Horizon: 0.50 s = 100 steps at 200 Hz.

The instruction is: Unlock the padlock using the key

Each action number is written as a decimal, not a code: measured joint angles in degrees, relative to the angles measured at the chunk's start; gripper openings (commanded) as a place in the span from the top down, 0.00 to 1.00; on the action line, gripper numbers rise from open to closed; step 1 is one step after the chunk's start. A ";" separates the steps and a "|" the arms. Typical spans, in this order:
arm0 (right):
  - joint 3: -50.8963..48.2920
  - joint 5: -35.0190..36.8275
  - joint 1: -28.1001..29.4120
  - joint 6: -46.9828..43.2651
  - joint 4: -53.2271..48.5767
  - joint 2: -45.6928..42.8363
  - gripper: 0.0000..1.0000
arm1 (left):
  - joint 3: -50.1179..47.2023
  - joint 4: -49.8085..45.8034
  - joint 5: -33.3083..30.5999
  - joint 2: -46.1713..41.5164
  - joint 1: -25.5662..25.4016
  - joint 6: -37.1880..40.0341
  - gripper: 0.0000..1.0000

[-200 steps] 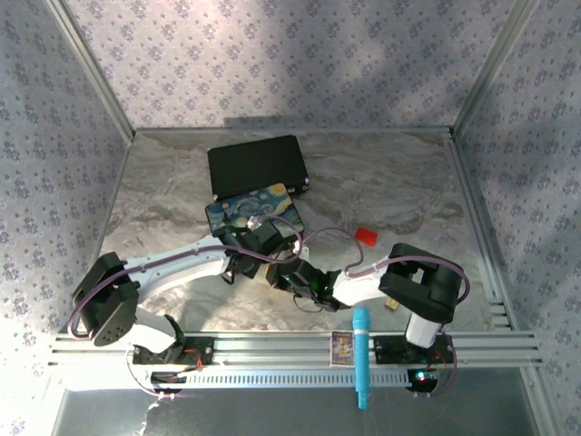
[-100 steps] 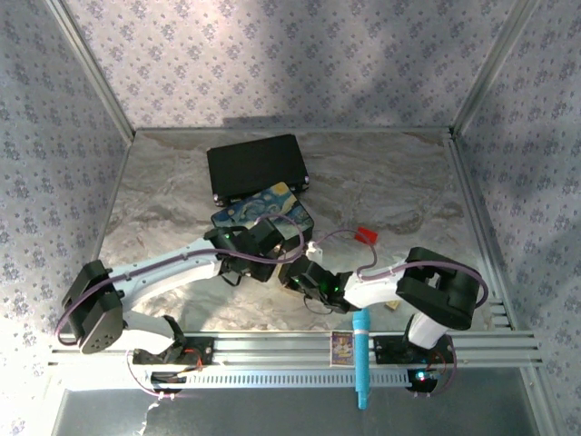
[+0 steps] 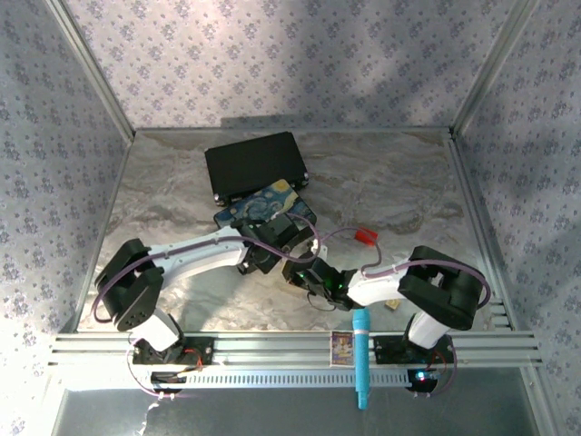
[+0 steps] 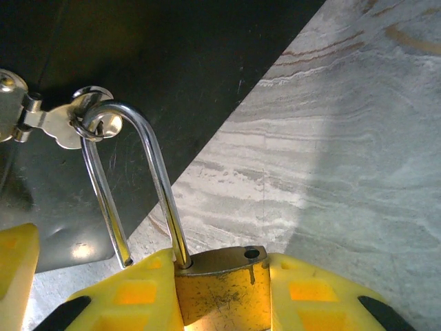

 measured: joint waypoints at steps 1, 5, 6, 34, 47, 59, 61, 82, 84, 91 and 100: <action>0.00 0.00 0.00 0.00 0.02 -0.02 1.00 | 0.00 0.00 -0.02 -0.02 -0.04 0.11 0.29; -0.02 0.00 0.00 0.00 0.07 -0.02 1.00 | -0.04 0.15 -0.07 -0.13 -0.13 0.31 0.30; -0.04 0.00 0.00 0.00 0.07 -0.02 1.00 | -0.07 0.22 -0.07 -0.15 -0.15 0.33 0.31; -0.26 0.13 -0.04 0.52 1.01 0.28 1.00 | -1.60 1.90 -1.79 -0.68 -1.22 1.33 0.39; -0.26 0.70 0.04 1.36 2.14 1.09 1.00 | -2.45 2.78 -2.56 -1.05 -1.88 1.18 0.42; -0.26 1.42 0.20 2.27 3.15 1.68 1.00 | -2.97 3.61 -3.34 -1.14 -2.45 0.87 0.43; -0.26 1.55 0.26 2.47 3.32 1.79 1.00 | -2.99 3.65 -3.43 -1.14 -2.54 0.90 0.43; -0.26 3.45 0.81 4.31 5.25 2.82 1.00 | -3.10 4.24 -4.02 -1.11 -3.32 0.72 0.46; -0.26 3.65 0.85 4.52 5.40 2.91 1.00 | -3.10 4.31 -4.09 -1.11 -3.39 0.72 0.46; -0.26 4.35 1.05 5.25 5.99 3.23 1.00 | -3.10 4.42 -4.15 -1.07 -3.61 0.72 0.46; -0.26 5.05 1.16 6.14 6.80 3.69 1.00 | -3.10 4.61 -4.20 -1.03 -3.74 0.74 0.46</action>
